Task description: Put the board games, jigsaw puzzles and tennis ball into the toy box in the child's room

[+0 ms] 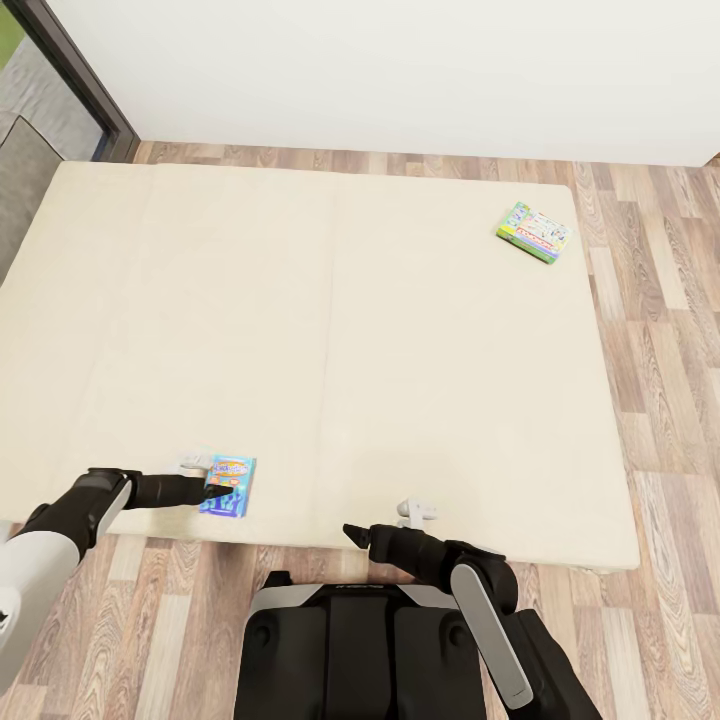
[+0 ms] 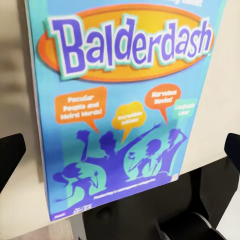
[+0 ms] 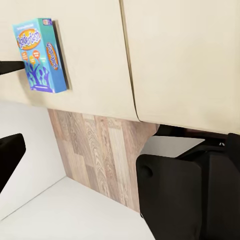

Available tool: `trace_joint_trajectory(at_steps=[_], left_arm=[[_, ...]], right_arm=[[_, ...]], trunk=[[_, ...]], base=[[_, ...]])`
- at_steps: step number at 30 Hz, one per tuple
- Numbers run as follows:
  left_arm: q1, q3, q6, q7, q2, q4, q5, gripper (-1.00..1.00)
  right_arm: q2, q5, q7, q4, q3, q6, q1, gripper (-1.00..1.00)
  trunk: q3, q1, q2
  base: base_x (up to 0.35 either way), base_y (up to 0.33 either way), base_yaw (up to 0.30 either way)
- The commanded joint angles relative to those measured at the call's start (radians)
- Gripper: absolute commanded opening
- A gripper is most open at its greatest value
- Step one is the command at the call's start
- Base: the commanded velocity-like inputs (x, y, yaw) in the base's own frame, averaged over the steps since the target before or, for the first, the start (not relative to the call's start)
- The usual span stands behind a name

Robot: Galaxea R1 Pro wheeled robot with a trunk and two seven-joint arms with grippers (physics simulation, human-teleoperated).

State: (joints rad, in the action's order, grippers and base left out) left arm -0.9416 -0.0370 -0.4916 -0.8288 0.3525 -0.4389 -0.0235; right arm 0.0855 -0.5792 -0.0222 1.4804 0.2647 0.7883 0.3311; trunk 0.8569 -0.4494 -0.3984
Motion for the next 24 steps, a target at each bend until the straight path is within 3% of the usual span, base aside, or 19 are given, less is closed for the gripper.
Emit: trace_joint_trajectory(at_steps=[1,15,24], left_arm=[[0.0,-0.002,-0.004,-0.002,0.0,-0.001,-0.003,1.0],[0.0,0.062,-0.004,0.017,-0.004,-0.002,-0.004,1.0],[-0.001,0.074,-0.003,0.067,-0.008,-0.003,-0.005,1.0]], right_arm=[[0.0,0.002,-0.002,0.001,-0.001,0.005,0.0,1.0],[0.0,-0.002,-0.002,0.001,0.0,0.005,0.0,1.0],[0.0,-0.002,-0.002,0.0,0.0,0.005,0.0,1.0]], trunk=[[0.001,-0.001,-0.002],[0.001,-0.001,-0.002],[0.001,-0.001,-0.002]], base=[[0.0,0.0,0.0],[0.0,0.0,0.0],[0.0,0.0,0.0]])
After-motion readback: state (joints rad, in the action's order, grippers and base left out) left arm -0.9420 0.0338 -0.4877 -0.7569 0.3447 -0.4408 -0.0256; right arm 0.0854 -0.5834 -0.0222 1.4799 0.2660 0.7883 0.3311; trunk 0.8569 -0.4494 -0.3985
